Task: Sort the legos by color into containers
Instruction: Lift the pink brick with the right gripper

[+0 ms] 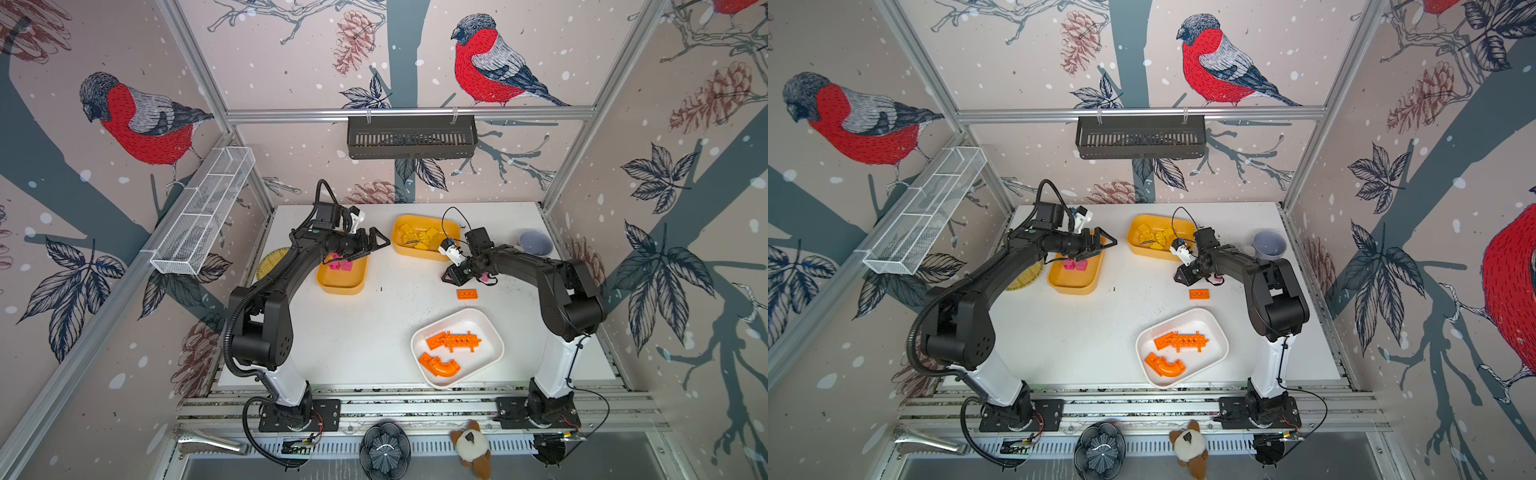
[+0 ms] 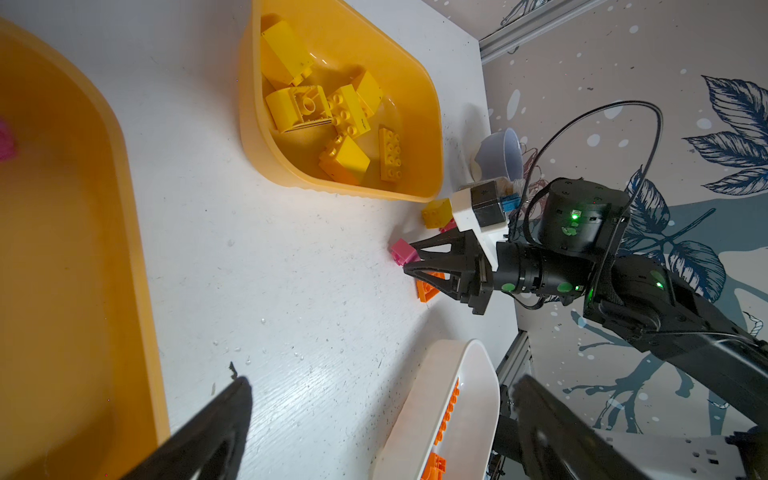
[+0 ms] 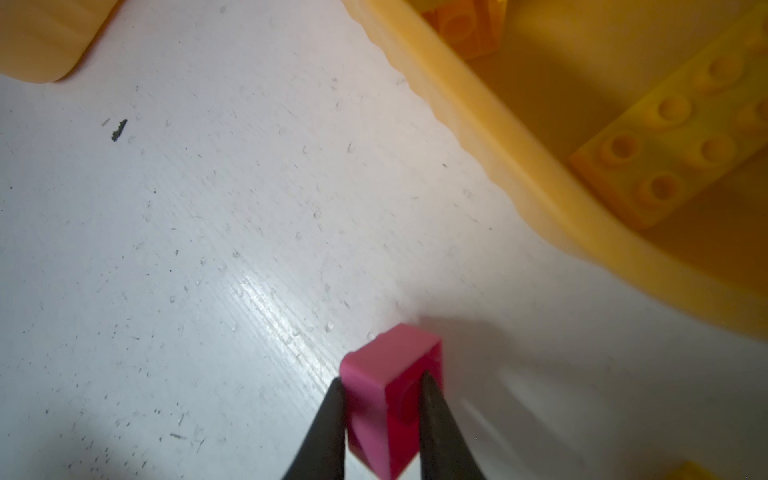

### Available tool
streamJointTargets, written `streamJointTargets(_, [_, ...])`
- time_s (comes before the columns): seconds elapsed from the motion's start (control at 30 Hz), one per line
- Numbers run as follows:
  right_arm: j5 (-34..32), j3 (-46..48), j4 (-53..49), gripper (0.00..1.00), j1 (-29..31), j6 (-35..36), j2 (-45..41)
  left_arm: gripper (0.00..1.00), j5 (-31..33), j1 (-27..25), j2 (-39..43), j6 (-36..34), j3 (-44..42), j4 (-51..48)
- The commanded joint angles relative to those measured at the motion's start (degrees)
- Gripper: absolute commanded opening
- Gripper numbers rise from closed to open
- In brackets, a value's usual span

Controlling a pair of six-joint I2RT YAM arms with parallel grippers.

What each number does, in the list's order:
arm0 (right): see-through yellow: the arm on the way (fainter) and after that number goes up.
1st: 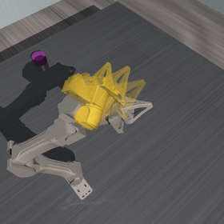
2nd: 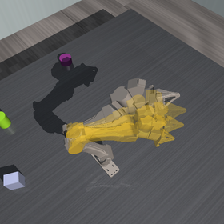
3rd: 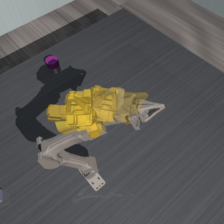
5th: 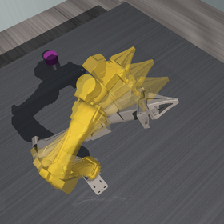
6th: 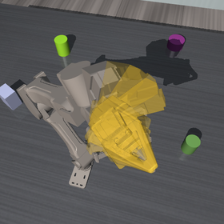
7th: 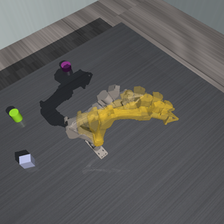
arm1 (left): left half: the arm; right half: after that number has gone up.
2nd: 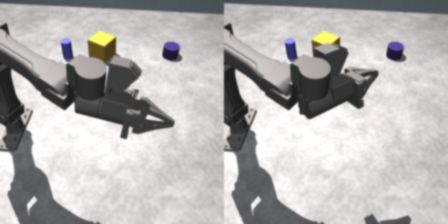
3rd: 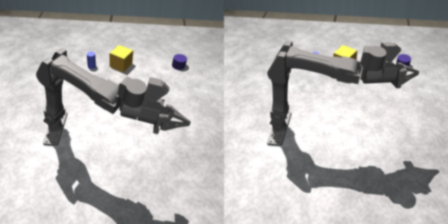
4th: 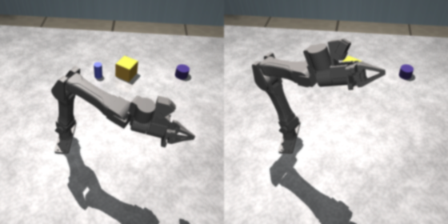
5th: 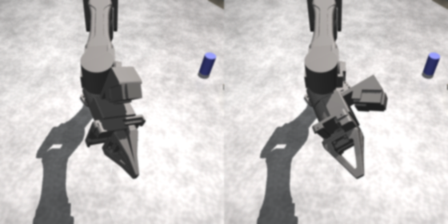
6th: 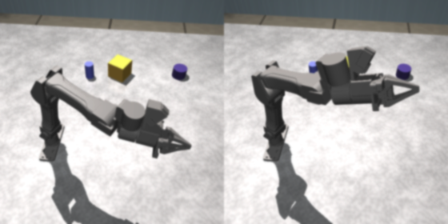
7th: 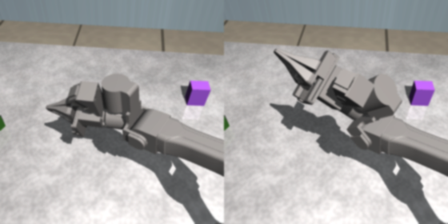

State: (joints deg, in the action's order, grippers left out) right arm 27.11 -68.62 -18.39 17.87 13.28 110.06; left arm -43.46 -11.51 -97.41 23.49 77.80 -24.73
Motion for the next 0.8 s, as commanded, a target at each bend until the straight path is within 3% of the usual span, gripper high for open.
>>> streamJointTargets(0.0, [0.66,0.49,0.62,0.28,-0.47,-1.27,0.55,0.97,-0.18,-0.17,0.29,-1.29,-0.35,-0.41])
streamJointTargets(0.33, [-0.09,0.62,1.12,0.43,-1.57,-1.99,0.06,0.97,-0.22,-0.47,0.04,-1.35,0.22,-0.54])
streamJointTargets(0.77, [-0.65,0.81,2.24,0.47,-2.27,-4.20,-1.02,0.97,-0.47,-0.56,-0.28,-1.51,0.16,-0.34])
